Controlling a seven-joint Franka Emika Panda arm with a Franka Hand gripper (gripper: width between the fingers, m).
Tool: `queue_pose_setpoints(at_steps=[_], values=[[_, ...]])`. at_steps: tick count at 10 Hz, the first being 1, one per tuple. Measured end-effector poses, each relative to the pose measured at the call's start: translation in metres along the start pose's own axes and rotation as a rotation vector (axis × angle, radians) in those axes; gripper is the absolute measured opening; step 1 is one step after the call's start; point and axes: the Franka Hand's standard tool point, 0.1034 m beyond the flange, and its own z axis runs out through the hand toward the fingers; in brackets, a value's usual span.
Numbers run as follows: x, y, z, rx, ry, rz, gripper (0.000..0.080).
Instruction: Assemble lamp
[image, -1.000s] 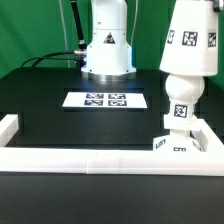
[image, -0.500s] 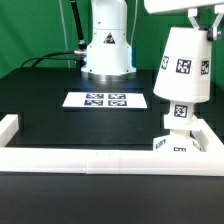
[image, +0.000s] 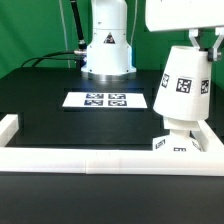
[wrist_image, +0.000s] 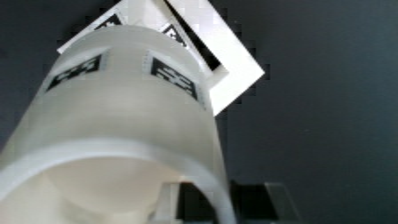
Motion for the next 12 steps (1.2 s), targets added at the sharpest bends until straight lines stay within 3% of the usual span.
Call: queue_pose_setpoints(at_steps=[3, 5, 6, 7, 8, 10, 12], values=[[-0.002, 0.000, 0.002, -0.002, -0.002, -0.003, 0.0044], [-0.002, 0.000, 0.002, -0.002, -0.002, -0.003, 0.0360], [-0.001, 0.000, 0.000, 0.000, -0.001, -0.005, 0.0360], [0.000, 0.001, -0.005, 0.007, -0.002, -0.009, 0.0559], [-0.001, 0.003, -0.013, 0.015, -0.007, 0.001, 0.0655], [-0.014, 0.015, -0.030, 0.011, -0.039, 0.042, 0.0690], [-0.022, 0.020, -0.046, -0.009, -0.076, 0.073, 0.0697]])
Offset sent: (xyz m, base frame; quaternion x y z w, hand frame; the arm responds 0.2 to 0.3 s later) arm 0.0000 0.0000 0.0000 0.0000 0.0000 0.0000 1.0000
